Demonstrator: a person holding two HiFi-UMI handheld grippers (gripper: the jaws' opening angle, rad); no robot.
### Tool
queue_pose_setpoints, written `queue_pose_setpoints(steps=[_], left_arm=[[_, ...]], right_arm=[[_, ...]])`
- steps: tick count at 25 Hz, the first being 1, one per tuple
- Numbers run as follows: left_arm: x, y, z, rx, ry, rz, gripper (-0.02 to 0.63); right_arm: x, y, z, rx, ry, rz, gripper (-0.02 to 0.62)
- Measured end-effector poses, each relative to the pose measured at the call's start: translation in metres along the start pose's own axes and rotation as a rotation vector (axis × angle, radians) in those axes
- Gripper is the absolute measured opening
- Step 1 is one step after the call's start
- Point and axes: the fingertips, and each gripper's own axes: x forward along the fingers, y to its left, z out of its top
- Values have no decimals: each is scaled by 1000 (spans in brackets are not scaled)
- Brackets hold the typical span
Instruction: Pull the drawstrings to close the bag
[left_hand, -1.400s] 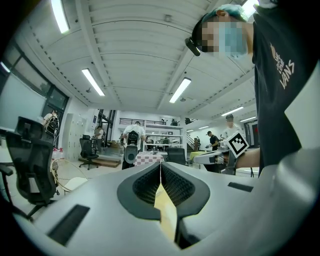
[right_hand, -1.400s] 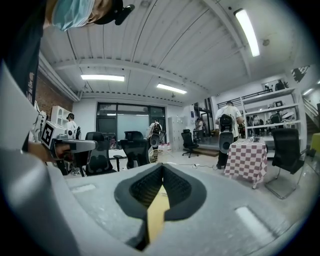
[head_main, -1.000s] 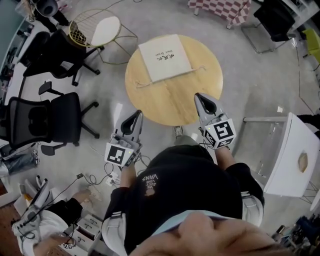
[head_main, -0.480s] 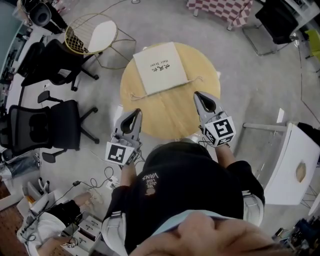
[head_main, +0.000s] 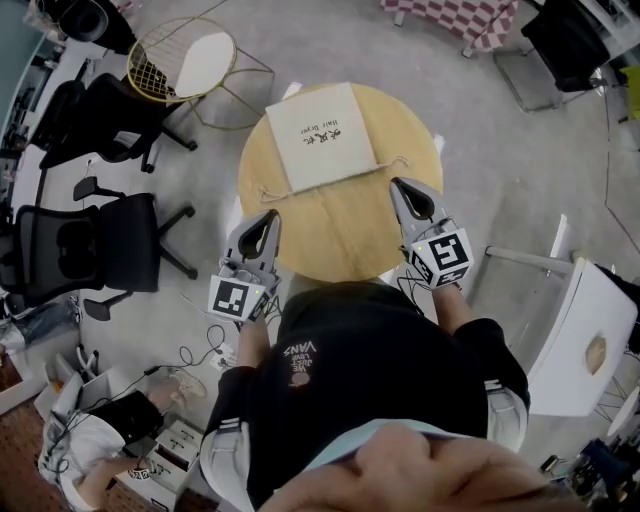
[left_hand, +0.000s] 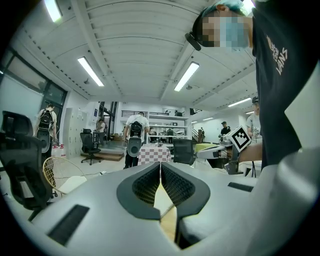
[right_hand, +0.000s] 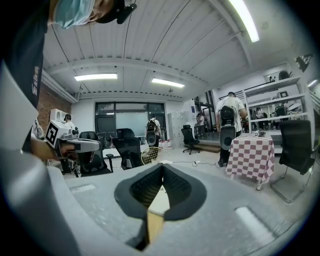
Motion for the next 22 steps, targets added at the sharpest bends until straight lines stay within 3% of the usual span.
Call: queue_pose_setpoints(steps=[18,22], left_arm=[[30,45,-45,58,124,-146,9],[34,49,-63,14,143,-205,9]], right_arm=[[39,11,-12,-20,30,-90,-2],[44,13,-17,-15,43,-118,-2]])
